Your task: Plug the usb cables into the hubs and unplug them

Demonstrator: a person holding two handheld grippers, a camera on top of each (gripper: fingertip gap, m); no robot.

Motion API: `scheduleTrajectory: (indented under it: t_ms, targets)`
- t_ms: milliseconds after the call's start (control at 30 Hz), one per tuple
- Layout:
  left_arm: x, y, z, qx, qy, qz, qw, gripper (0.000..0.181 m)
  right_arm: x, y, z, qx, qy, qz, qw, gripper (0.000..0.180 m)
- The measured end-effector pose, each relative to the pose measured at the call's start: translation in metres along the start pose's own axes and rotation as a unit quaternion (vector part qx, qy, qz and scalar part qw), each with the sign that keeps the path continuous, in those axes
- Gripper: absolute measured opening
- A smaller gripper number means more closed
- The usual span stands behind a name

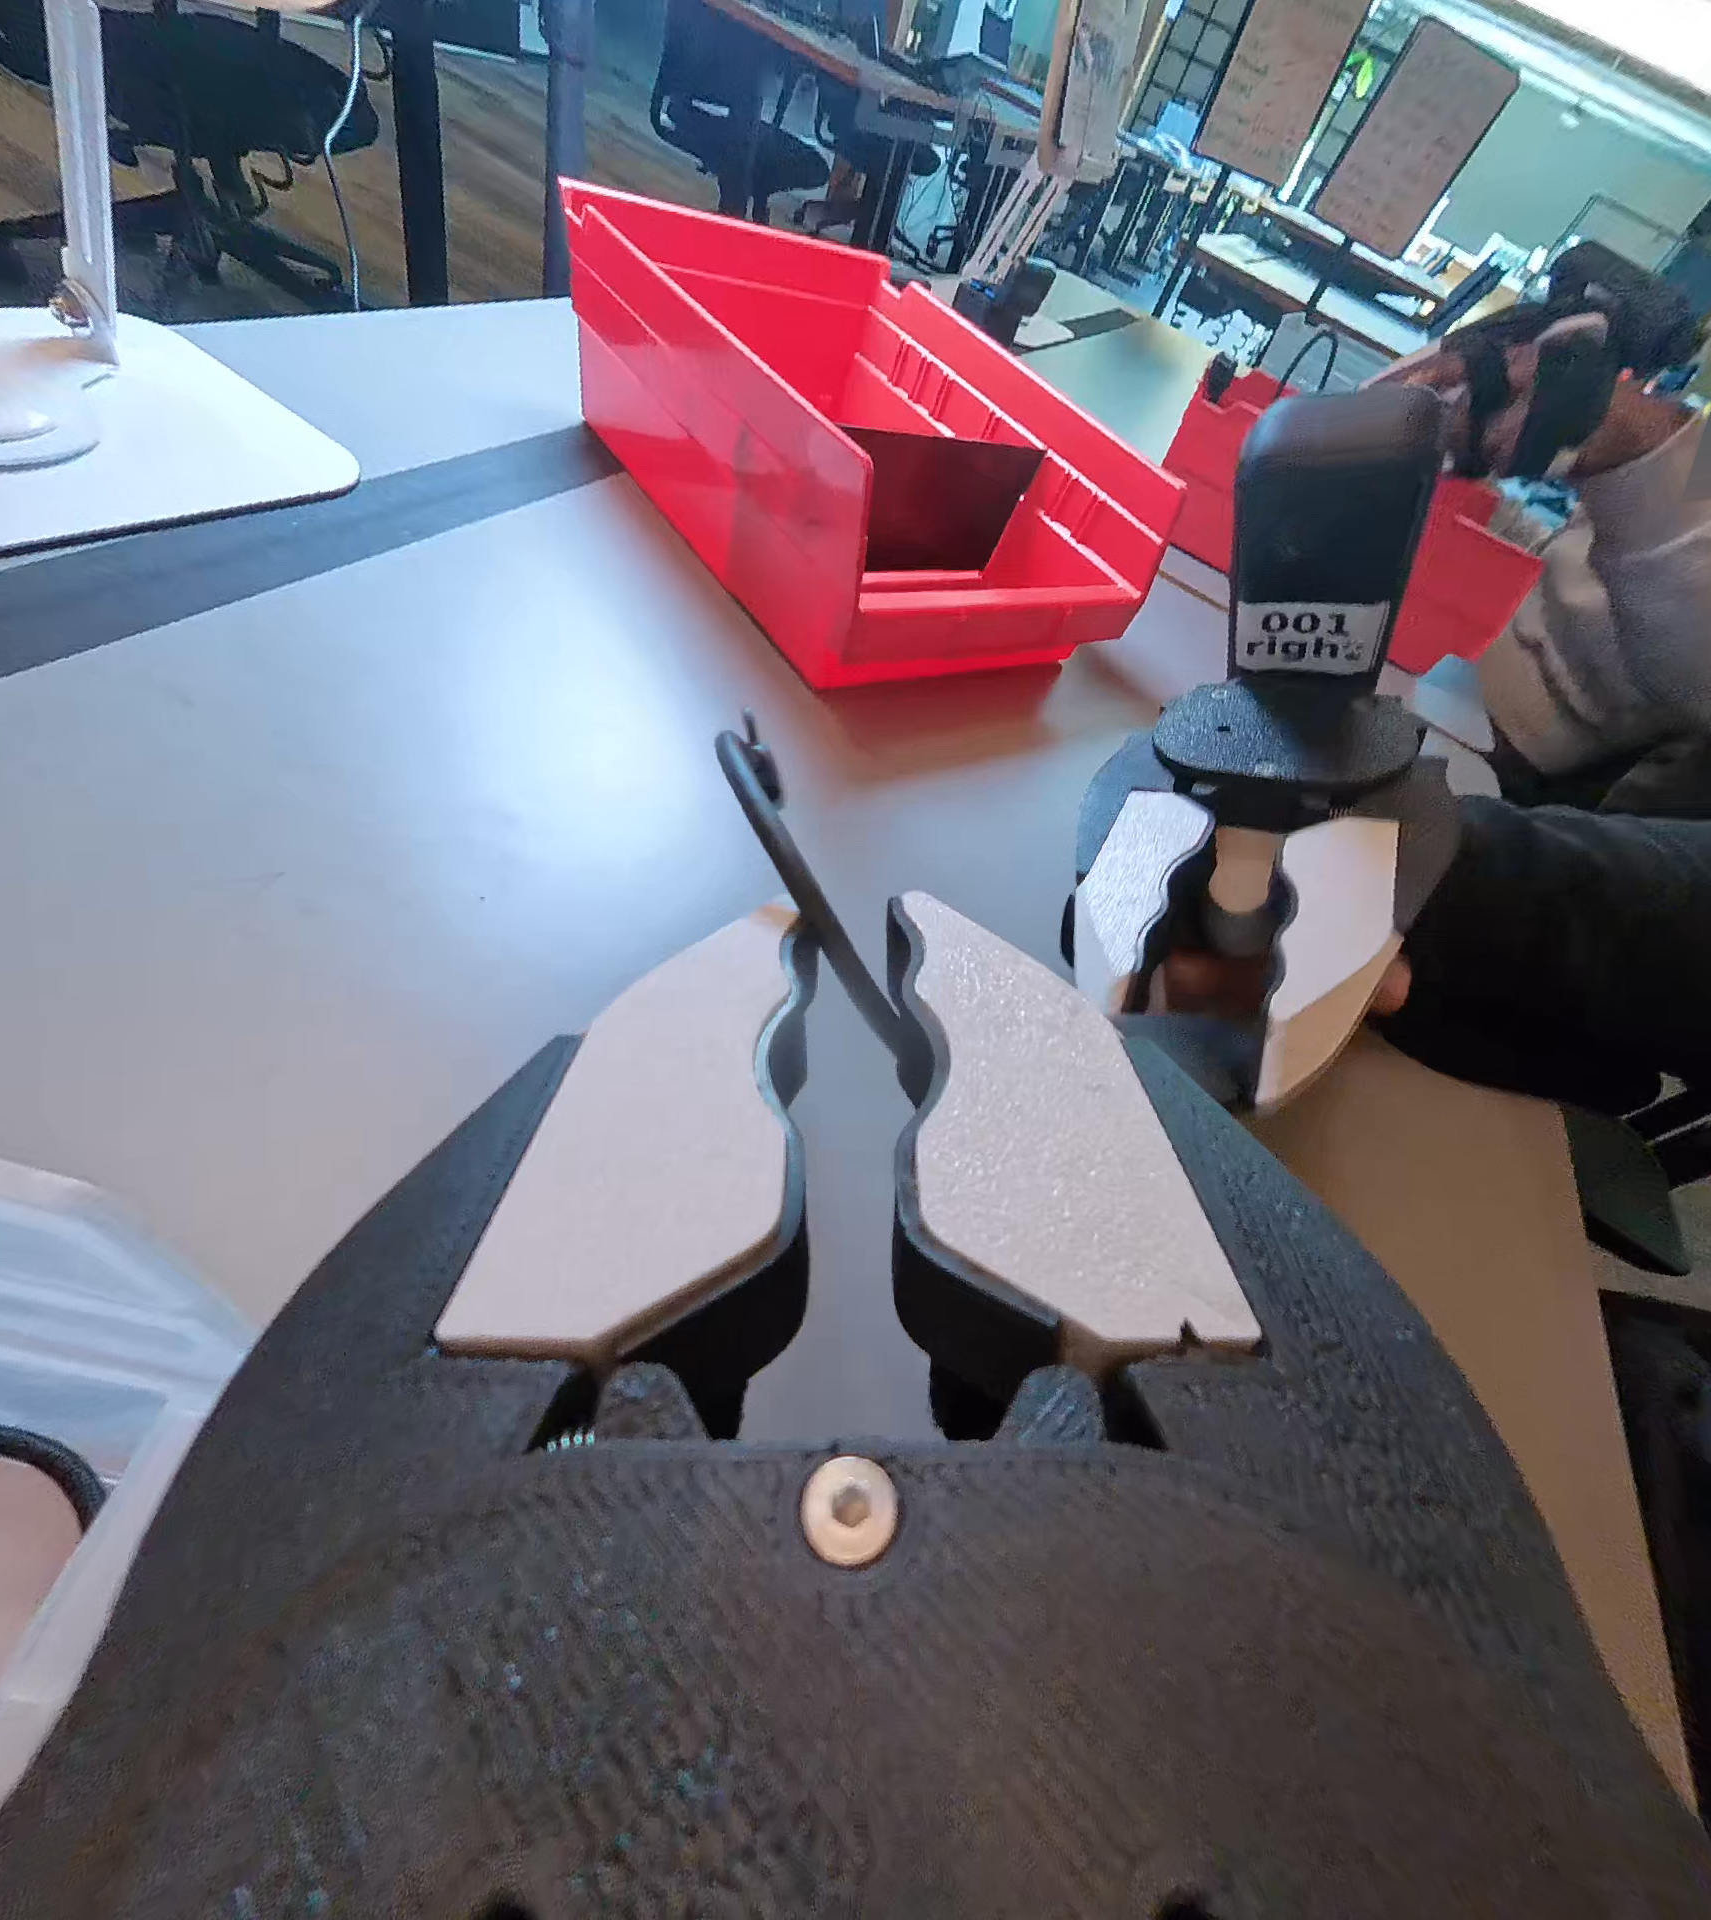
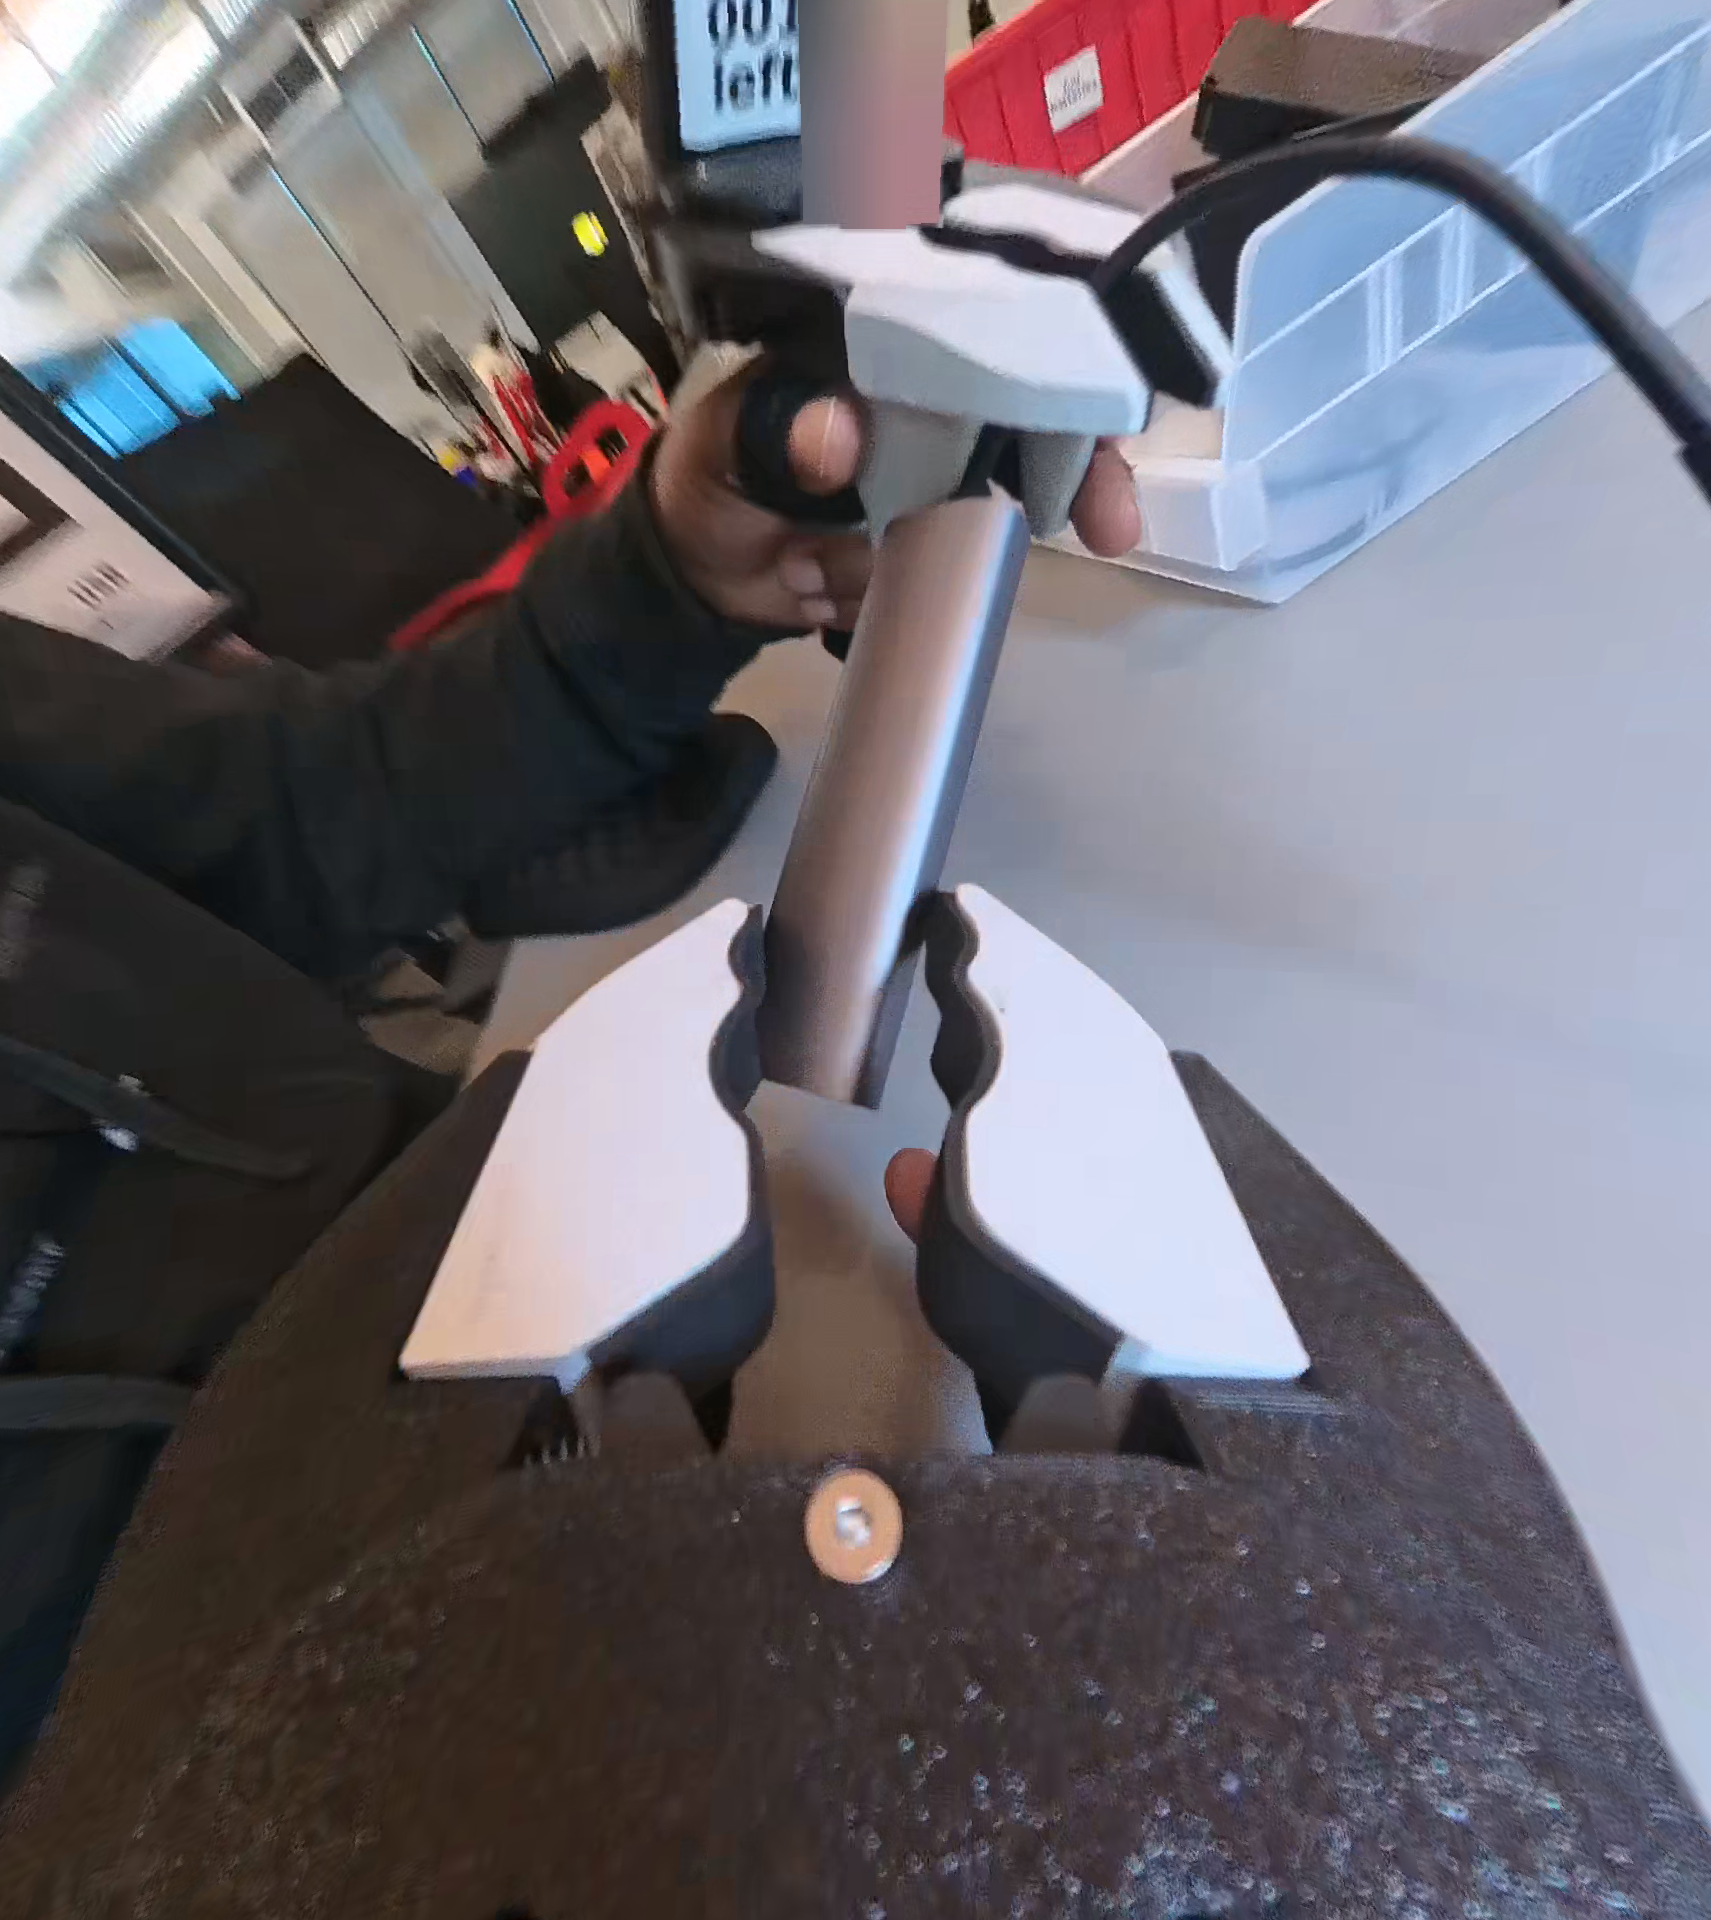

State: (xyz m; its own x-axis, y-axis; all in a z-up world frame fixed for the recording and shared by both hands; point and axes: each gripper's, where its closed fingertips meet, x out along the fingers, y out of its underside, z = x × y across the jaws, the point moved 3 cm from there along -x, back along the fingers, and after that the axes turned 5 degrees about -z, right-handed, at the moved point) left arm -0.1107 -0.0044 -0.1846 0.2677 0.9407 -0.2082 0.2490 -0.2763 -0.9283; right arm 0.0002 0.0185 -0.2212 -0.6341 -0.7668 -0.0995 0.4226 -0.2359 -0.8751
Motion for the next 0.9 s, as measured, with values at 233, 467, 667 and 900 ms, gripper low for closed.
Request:
scheduleTrajectory:
  t_ms: [233,467,667,900]
  targets:
    - [-0.003,0.008,0.001,0.074,-0.020,0.045,0.996,0.022,-0.013,-0.004,-0.007,0.134,-0.006,-0.050,0.990,0.018]
    - [-0.021,-0.006,0.010,0.211,-0.116,0.055,0.969,0.034,-0.022,-0.013,-0.013,0.161,0.018,-0.082,0.983,0.016]
    - [-0.011,-0.004,-0.033,0.452,-0.131,0.042,0.881,0.043,-0.036,-0.022,-0.032,0.234,0.049,-0.148,0.960,0.016]
    - [0.027,0.032,-0.030,0.663,-0.188,0.097,0.718,0.027,-0.025,-0.018,-0.025,0.291,0.041,-0.155,0.943,0.017]
